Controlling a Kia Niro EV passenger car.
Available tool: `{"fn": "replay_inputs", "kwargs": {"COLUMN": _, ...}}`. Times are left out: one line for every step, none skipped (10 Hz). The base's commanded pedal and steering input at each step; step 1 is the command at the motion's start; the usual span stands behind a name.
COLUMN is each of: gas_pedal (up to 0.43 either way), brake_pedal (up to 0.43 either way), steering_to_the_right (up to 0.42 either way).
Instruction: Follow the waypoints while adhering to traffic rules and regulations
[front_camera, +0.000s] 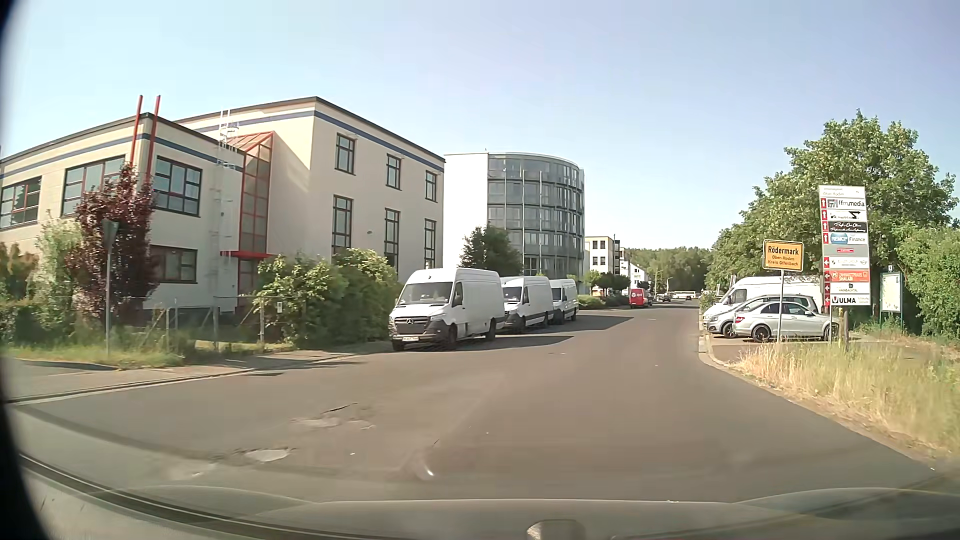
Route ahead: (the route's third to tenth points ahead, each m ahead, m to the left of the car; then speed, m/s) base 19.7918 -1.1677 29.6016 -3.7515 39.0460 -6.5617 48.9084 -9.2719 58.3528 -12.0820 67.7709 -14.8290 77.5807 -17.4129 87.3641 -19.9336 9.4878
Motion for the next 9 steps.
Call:
{"fn": "replay_inputs", "kwargs": {"gas_pedal": 0.157, "brake_pedal": 0.024, "steering_to_the_right": 0.088}}
{"fn": "replay_inputs", "kwargs": {"gas_pedal": 0.157, "brake_pedal": 0.018, "steering_to_the_right": 0.087}}
{"fn": "replay_inputs", "kwargs": {"gas_pedal": 0.157, "brake_pedal": 0.018, "steering_to_the_right": 0.087}}
{"fn": "replay_inputs", "kwargs": {"gas_pedal": 0.157, "brake_pedal": 0.018, "steering_to_the_right": 0.082}}
{"fn": "replay_inputs", "kwargs": {"gas_pedal": 0.157, "brake_pedal": 0.018, "steering_to_the_right": 0.075}}
{"fn": "replay_inputs", "kwargs": {"gas_pedal": 0.157, "brake_pedal": 0.018, "steering_to_the_right": 0.068}}
{"fn": "replay_inputs", "kwargs": {"gas_pedal": 0.157, "brake_pedal": 0.018, "steering_to_the_right": 0.065}}
{"fn": "replay_inputs", "kwargs": {"gas_pedal": 0.157, "brake_pedal": 0.018, "steering_to_the_right": 0.063}}
{"fn": "replay_inputs", "kwargs": {"gas_pedal": 0.157, "brake_pedal": 0.018, "steering_to_the_right": 0.06}}
